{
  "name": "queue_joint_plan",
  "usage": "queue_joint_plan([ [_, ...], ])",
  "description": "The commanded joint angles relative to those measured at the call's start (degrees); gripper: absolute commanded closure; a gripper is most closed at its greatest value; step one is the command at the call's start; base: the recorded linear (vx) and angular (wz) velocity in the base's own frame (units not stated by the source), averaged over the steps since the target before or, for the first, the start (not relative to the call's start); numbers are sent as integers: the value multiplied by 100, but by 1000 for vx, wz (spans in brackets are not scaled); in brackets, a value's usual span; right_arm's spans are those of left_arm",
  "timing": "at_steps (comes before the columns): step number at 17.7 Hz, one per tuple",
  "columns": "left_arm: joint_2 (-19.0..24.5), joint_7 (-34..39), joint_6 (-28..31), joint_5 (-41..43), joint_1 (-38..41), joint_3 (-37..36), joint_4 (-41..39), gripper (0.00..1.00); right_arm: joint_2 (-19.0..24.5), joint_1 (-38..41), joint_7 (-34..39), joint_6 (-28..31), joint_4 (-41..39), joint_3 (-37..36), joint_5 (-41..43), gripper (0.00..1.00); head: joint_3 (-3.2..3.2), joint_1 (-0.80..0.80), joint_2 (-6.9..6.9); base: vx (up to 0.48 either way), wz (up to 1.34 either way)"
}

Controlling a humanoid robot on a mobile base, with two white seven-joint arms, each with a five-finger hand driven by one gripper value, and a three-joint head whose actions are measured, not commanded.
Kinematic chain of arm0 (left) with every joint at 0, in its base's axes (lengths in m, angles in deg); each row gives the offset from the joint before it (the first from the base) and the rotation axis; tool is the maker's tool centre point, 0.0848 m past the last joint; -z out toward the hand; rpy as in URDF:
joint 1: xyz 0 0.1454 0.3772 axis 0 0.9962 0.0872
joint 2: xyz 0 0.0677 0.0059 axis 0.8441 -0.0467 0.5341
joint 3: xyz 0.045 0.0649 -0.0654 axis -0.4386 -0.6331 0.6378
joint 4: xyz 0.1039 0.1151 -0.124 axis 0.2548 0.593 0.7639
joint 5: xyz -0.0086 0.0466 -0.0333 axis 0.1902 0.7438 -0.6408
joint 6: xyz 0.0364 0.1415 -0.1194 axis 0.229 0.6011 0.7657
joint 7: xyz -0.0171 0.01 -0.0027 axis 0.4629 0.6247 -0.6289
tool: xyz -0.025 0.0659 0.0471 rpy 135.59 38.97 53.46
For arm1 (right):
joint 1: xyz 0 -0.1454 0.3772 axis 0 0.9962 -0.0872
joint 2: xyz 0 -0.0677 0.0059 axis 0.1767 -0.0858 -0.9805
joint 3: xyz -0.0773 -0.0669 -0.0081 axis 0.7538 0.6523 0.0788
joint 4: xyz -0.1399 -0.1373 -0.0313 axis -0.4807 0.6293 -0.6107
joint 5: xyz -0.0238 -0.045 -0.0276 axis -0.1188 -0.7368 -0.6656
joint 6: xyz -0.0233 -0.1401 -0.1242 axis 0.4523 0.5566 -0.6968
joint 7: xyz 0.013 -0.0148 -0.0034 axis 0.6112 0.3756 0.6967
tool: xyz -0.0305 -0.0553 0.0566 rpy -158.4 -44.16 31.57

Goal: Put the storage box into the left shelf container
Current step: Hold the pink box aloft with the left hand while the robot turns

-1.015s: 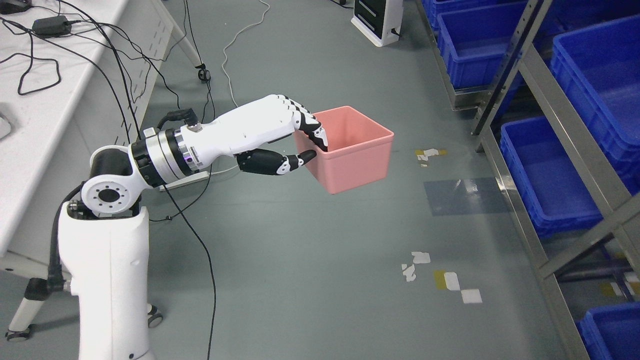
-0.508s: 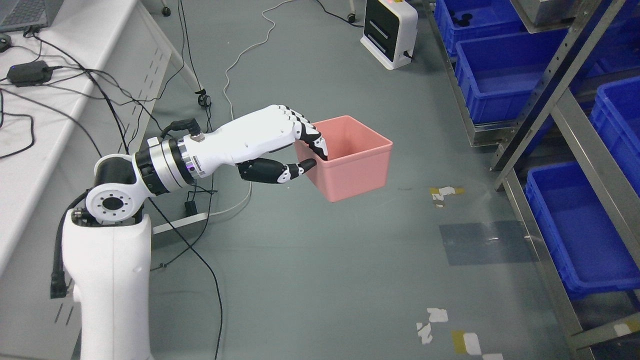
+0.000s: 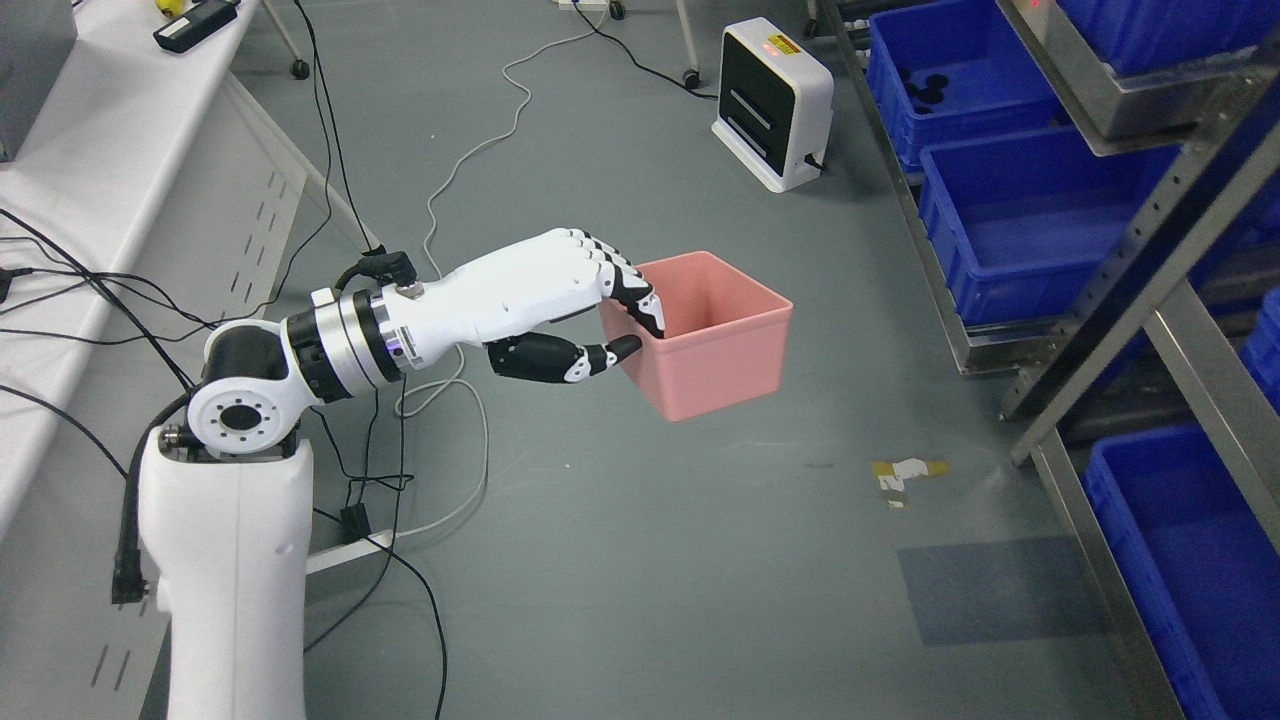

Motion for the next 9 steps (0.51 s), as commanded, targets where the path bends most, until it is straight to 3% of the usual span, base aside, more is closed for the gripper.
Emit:
queue_joint_plan([
  [1,-43,9,-33,0,112,-249,1,98,-100,43,-3,2,-100,0,18,0,0,0,0,401,217],
  [5,-60,9,-42,0,112,-249,1,98,-100,43,-3,2,-100,0,18,0,0,0,0,381,162],
  [9,-78,9,-42,0,112,-249,9,98,-100,43,-3,2,-100,0,18,0,0,0,0,326,-434],
])
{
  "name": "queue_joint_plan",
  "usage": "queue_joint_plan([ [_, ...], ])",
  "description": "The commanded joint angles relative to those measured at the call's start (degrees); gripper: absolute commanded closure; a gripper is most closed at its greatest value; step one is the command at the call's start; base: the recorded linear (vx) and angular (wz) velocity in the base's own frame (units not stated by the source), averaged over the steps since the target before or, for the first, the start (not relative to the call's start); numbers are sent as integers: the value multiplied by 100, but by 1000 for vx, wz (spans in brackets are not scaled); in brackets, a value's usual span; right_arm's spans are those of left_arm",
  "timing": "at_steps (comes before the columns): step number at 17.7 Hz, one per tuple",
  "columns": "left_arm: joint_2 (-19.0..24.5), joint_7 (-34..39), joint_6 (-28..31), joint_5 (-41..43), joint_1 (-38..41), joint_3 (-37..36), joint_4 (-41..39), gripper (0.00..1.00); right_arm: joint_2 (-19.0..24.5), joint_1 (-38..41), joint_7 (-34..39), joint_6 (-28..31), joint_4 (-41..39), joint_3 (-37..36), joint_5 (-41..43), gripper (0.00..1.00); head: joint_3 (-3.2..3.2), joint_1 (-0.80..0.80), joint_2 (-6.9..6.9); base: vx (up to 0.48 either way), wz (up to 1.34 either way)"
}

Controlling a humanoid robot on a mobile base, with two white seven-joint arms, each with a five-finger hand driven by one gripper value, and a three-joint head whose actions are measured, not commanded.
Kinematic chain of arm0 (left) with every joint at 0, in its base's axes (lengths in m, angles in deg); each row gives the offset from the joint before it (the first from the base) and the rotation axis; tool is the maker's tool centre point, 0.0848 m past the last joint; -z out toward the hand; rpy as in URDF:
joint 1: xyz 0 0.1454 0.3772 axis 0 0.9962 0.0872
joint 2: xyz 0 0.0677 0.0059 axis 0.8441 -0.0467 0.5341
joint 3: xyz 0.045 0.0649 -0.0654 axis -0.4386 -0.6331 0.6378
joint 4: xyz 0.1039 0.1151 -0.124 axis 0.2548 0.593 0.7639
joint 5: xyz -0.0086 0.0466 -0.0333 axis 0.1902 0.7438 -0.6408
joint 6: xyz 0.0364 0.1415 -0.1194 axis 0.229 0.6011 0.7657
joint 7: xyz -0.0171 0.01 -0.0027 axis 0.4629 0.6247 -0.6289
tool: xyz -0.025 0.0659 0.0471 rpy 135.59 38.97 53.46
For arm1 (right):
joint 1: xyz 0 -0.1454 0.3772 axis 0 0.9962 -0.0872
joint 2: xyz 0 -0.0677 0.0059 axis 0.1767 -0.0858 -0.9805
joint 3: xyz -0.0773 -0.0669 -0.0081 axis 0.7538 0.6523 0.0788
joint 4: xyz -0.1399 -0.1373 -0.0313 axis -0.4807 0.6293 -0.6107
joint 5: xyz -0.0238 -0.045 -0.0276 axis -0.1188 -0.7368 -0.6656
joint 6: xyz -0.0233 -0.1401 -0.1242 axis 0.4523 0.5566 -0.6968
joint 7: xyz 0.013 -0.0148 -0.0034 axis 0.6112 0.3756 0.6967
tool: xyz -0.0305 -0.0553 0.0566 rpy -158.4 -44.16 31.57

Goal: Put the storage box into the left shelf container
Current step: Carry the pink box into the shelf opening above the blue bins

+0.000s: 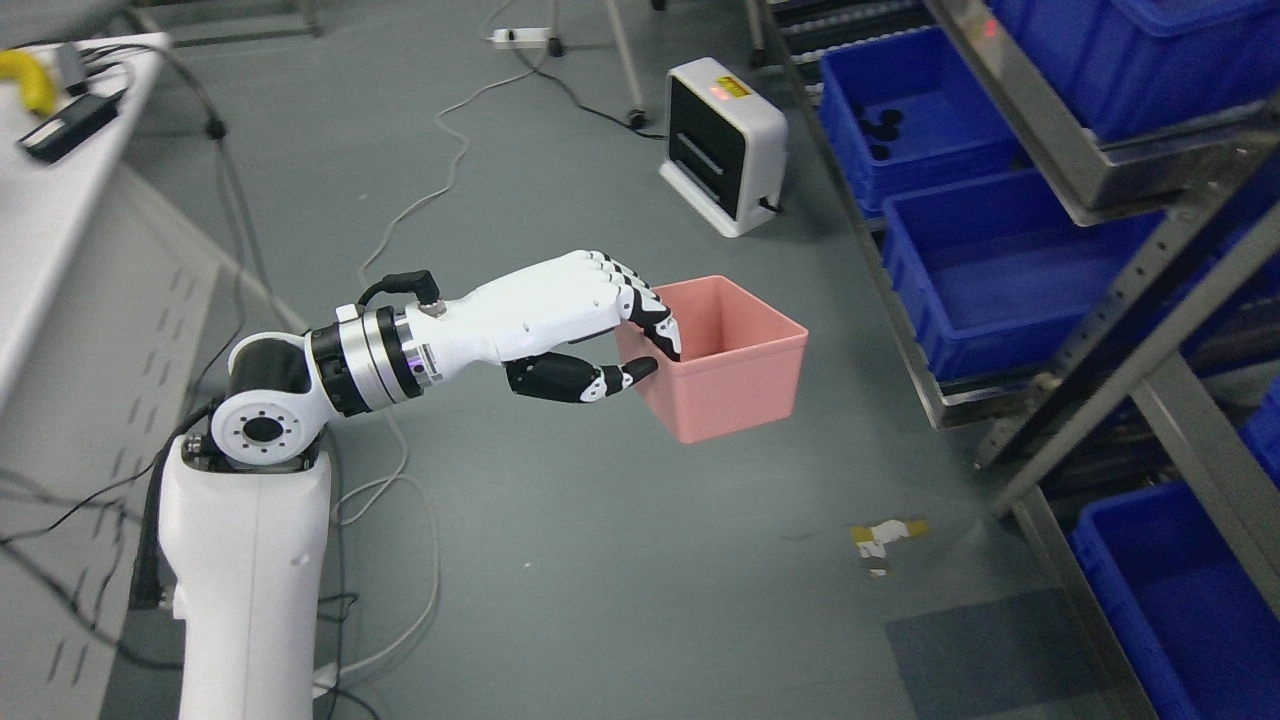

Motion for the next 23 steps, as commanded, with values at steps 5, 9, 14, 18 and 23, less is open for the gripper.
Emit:
queue_joint_plan([
  [5,-82,-1,-2,0,9,-227,8,98,-100,45,-8,5,-100,0,18,0,0,0,0,221,-1000],
  [9,-82,-10,-2,0,87,-507,8,98,-100,45,-8,5,-100,0,18,0,0,0,0,159,-970],
  [14,-117,-1,-11,218,457,-860,43,98,-100,45,-8,5,-100,0,18,0,0,0,0,122,-707],
  [18,-334,-10,-143,1008,369,-1105,210,98,-100,45,-8,5,-100,0,18,0,0,0,0,79,-648],
  [23,-334,7,-152,1722,246,-1106,561,98,-100,45,-8,5,-100,0,18,0,0,0,0,60,-494],
])
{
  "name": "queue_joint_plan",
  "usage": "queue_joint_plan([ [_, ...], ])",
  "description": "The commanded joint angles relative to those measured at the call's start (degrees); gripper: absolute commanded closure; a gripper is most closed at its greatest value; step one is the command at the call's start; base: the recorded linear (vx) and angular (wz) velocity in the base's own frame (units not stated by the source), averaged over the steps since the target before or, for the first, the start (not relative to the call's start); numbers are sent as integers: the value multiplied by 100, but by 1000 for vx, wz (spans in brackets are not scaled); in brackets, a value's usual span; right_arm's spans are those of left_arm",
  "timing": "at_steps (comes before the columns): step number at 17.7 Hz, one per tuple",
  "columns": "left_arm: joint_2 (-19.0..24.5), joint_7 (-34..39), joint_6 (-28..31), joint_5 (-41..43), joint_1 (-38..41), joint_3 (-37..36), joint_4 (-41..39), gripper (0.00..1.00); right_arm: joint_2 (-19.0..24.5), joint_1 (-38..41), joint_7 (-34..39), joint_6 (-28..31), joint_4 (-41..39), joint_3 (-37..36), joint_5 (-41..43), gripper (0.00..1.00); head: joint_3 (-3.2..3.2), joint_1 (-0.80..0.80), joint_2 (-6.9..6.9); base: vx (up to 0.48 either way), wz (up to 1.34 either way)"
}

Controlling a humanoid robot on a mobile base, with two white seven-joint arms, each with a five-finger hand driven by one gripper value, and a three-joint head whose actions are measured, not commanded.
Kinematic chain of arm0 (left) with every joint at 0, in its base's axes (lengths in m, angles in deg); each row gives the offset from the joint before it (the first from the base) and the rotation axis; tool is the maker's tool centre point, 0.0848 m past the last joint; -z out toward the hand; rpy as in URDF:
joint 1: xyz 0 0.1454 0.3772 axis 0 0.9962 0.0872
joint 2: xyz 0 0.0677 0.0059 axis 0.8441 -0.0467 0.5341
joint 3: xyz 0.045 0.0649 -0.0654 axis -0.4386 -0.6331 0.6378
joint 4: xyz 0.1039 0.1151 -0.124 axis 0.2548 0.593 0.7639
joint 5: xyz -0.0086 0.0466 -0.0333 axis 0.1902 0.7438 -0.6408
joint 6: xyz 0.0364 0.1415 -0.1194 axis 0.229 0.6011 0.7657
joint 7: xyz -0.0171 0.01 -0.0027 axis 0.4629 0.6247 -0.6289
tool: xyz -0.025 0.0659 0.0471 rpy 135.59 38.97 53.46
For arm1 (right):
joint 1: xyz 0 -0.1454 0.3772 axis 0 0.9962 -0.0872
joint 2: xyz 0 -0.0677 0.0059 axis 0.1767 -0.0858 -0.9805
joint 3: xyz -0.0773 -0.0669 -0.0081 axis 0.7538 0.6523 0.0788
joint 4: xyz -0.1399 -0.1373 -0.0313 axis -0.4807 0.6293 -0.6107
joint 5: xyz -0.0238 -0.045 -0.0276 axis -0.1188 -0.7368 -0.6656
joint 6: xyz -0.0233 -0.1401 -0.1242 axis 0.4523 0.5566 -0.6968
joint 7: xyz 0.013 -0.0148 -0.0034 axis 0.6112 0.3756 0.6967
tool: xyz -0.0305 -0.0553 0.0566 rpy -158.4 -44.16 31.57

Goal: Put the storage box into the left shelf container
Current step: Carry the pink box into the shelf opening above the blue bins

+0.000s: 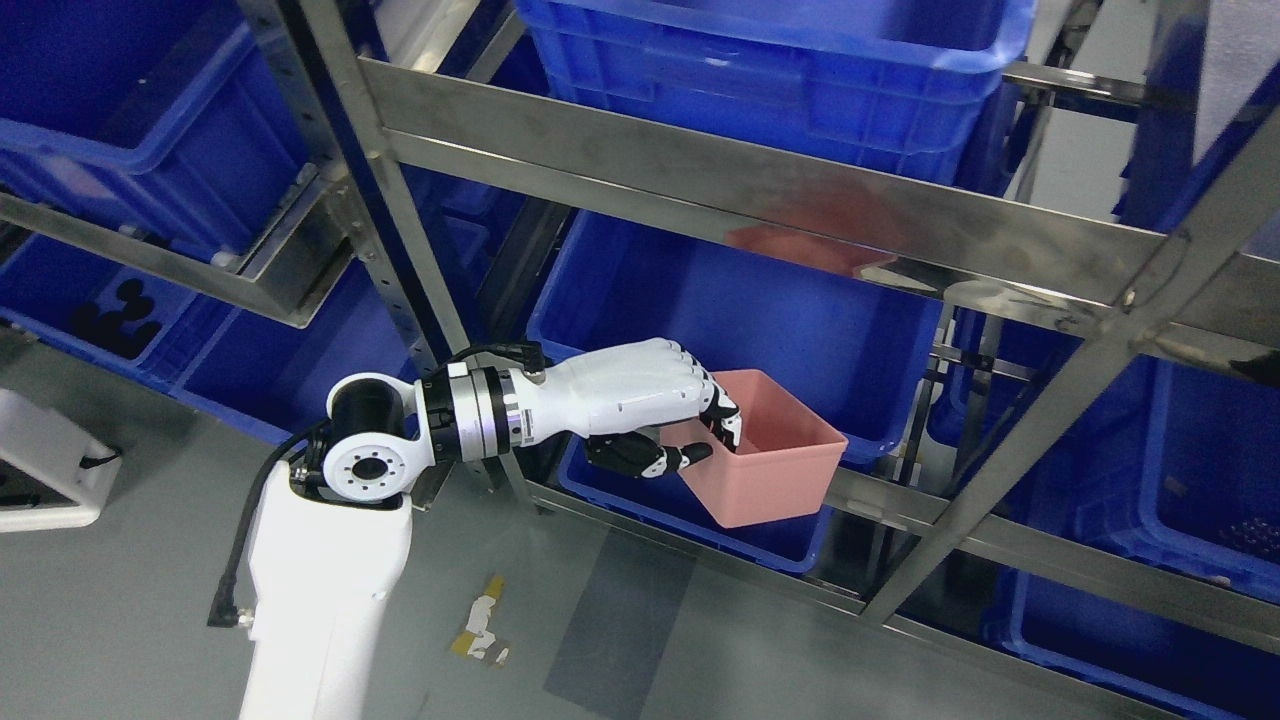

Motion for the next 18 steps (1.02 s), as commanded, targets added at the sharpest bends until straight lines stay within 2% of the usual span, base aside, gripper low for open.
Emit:
queue_joint_plan([
  [1,-69,25,-9,759,-92,-291,412,97,-100,43,2,2,-100,0,17,0,0,0,0,46,-423],
  [7,-69,51,-264,2156,-84,376,464,97,-100,43,2,2,-100,0,17,0,0,0,0,35,-358],
  [18,-69,43,-396,2254,-259,1027,140,97,-100,43,2,2,-100,0,17,0,0,0,-2,1,-56],
])
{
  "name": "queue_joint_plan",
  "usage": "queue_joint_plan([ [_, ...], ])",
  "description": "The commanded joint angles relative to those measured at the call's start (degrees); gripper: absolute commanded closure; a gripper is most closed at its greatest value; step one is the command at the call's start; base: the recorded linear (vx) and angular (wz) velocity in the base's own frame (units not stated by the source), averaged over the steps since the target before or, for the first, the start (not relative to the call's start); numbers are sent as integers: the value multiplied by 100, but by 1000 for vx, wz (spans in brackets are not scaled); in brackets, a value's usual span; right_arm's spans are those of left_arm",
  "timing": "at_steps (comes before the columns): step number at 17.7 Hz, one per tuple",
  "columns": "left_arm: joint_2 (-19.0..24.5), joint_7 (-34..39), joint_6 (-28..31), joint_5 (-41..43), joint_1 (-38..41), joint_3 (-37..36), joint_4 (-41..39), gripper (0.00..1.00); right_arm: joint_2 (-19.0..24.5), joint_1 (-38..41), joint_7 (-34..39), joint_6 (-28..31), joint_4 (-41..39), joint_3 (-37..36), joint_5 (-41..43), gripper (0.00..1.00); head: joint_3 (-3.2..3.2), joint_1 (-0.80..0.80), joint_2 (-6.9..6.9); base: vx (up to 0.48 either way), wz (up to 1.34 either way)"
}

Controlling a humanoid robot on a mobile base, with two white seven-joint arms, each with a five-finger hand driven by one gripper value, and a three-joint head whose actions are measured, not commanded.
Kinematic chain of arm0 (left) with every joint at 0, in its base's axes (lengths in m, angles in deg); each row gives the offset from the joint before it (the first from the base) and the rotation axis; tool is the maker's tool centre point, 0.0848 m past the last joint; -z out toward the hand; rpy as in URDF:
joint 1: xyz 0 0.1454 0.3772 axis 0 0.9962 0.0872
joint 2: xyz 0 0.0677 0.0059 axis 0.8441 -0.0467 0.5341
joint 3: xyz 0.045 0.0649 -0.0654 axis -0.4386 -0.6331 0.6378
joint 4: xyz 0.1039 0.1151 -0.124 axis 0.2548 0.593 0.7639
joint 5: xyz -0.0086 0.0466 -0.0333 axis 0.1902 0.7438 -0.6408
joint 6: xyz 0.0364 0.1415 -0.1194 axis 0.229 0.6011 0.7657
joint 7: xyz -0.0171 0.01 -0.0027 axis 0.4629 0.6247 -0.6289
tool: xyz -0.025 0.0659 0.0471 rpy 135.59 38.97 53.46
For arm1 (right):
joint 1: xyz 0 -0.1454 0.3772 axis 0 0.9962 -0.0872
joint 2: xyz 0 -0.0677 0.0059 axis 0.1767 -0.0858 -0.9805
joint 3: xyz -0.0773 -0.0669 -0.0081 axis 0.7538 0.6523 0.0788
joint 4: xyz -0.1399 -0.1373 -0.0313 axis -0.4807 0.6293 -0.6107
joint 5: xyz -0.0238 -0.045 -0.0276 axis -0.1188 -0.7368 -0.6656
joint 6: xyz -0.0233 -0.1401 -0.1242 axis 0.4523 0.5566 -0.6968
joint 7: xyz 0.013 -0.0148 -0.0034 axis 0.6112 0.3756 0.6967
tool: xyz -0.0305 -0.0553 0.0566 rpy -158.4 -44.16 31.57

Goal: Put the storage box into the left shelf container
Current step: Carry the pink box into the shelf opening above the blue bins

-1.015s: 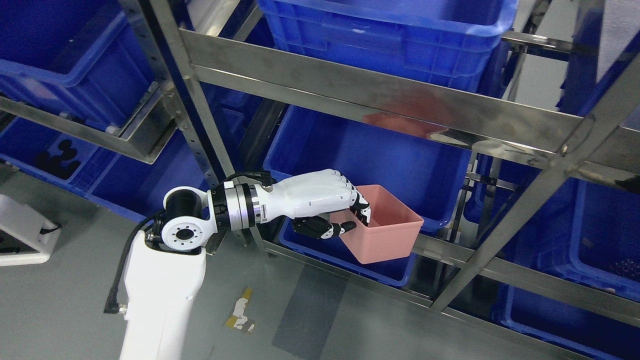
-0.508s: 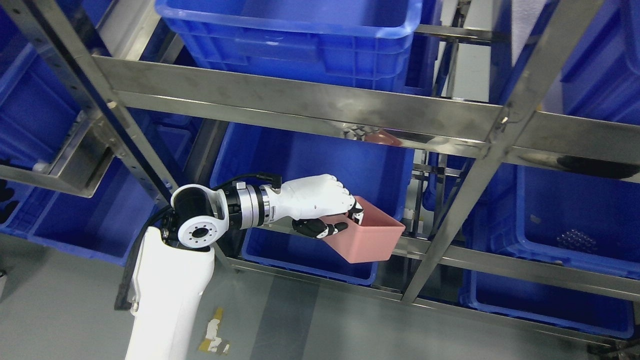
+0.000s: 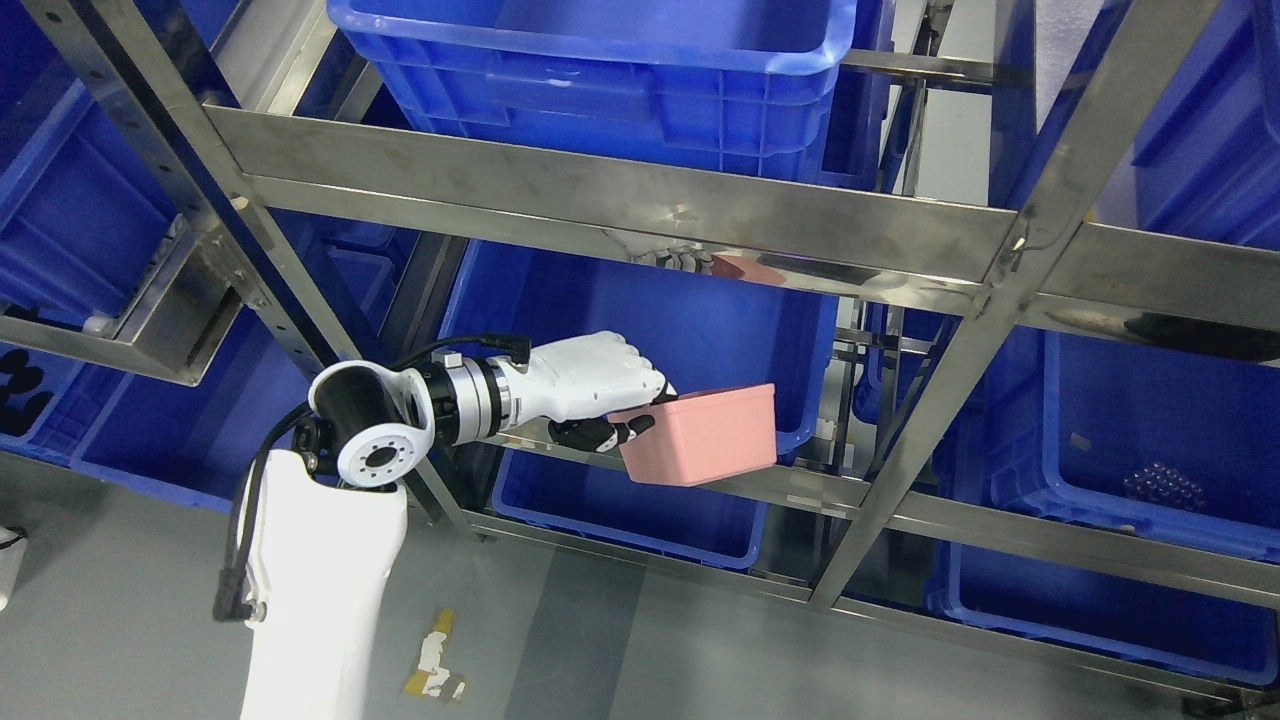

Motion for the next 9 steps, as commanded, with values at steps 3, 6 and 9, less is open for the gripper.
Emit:
queue_joint_plan([
  [3,71,-13,-19,108,-461,750,-129,97,-100,44,2,2,-100,0,18,0,0,0,0,-3,11],
  [6,71,-22,-46,108,-655,830,-120,97,-100,44,2,2,-100,0,18,0,0,0,0,0,0],
  [9,71,-13,-63,160,-586,751,-7,97,-100,44,2,2,-100,0,18,0,0,0,0,0,0],
])
